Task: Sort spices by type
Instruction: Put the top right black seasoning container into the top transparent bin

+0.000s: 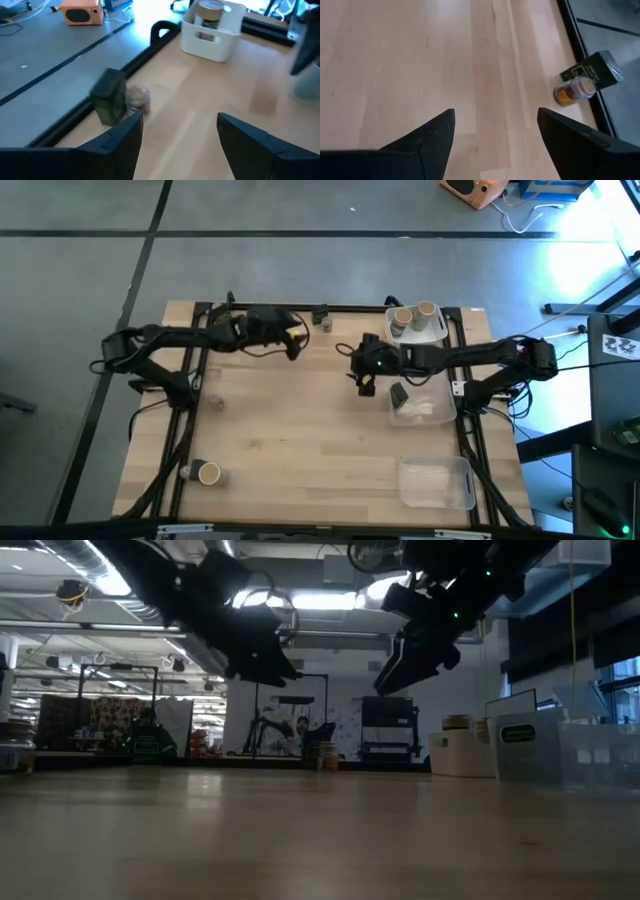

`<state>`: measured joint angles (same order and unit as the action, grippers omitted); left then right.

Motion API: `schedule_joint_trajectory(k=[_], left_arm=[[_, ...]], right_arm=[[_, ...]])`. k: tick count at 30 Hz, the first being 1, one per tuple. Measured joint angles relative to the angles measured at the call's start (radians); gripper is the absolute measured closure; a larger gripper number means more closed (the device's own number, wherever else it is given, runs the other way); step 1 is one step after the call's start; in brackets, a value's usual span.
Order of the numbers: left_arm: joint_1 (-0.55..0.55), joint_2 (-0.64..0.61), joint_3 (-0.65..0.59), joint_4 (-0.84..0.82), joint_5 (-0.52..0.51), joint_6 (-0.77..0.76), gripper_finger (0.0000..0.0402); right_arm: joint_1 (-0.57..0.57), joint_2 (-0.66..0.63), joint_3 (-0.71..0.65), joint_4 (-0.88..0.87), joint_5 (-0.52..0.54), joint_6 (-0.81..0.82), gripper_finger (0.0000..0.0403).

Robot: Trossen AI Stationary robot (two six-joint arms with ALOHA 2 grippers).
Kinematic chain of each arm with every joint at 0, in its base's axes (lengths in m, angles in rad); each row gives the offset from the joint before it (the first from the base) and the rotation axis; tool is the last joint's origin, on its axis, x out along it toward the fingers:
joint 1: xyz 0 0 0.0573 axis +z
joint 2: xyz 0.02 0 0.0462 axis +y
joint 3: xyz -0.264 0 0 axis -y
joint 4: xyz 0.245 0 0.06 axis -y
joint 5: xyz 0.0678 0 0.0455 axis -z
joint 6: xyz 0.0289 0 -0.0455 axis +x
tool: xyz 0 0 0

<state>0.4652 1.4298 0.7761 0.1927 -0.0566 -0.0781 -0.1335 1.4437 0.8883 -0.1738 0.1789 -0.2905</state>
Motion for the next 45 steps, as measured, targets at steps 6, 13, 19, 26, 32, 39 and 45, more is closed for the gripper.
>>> schedule_joint_trajectory(k=[6, 13, 19, 26, 32, 39, 45], left_arm=[[0.095, 0.113, 0.09, 0.026, 0.106, 0.045, 0.0164], [0.169, 0.308, 0.307, -0.091, 0.172, 0.173, 0.0164], [0.215, 0.425, 0.423, -0.175, 0.186, 0.3, 0.0164], [0.251, 0.48, 0.432, -0.149, 0.233, 0.375, 0.0164], [0.266, 0.535, 0.43, -0.12, 0.238, 0.397, 0.0164], [0.264, 0.584, 0.43, -0.077, 0.241, 0.401, 0.0168], [0.261, 0.585, 0.43, -0.076, 0.245, 0.409, 0.0228]], right_arm=[[-0.063, 0.0, 0.0, 0.002, -0.059, -0.031, 0.0121], [-0.093, 0.0, 0.0, -0.017, -0.067, -0.024, 0.0121], [-0.09, 0.0, 0.0, -0.015, -0.068, -0.029, 0.0121], [-0.09, 0.0, 0.0, -0.01, -0.068, -0.062, 0.0121], [-0.09, 0.0, 0.0, -0.006, -0.068, -0.085, 0.0121], [-0.09, 0.0, 0.0, -0.006, -0.068, -0.085, 0.0121], [-0.09, 0.0, 0.0, -0.006, -0.068, -0.084, 0.0121]])
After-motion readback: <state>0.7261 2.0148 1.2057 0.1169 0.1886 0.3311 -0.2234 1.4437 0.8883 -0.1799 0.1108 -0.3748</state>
